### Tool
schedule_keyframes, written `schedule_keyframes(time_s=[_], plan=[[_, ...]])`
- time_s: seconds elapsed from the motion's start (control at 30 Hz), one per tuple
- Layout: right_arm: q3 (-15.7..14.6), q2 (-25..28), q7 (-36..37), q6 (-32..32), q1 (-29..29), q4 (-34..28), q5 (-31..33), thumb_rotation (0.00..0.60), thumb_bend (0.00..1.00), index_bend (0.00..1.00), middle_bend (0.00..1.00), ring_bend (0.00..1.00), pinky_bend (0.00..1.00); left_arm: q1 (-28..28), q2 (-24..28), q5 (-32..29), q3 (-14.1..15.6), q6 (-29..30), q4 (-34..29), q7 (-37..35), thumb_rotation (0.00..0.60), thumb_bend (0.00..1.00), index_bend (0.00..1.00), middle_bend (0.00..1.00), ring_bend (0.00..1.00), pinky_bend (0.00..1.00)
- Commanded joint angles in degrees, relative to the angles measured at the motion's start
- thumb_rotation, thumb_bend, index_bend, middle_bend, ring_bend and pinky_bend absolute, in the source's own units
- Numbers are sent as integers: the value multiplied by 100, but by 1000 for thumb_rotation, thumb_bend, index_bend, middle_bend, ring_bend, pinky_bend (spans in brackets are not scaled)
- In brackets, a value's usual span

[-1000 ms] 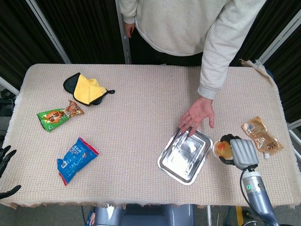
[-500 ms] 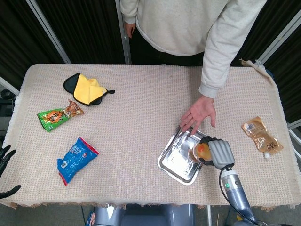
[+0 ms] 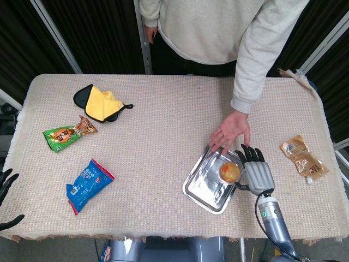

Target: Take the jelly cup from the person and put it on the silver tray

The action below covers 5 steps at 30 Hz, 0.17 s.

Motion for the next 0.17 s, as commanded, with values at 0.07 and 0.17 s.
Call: schedule_keyframes(time_s=[0.07, 0.17], plan=[[-73, 322, 111, 164, -156, 22, -249, 600, 86, 129, 0, 0, 0, -1, -4, -11, -6, -1, 8, -10, 600, 0, 21, 0, 0, 0], [-165, 610, 250, 378, -319, 201, -575, 600, 85, 130, 0, 0, 0, 5, -6, -18, -9, 8, 9, -25, 600, 1, 21, 0, 0, 0]])
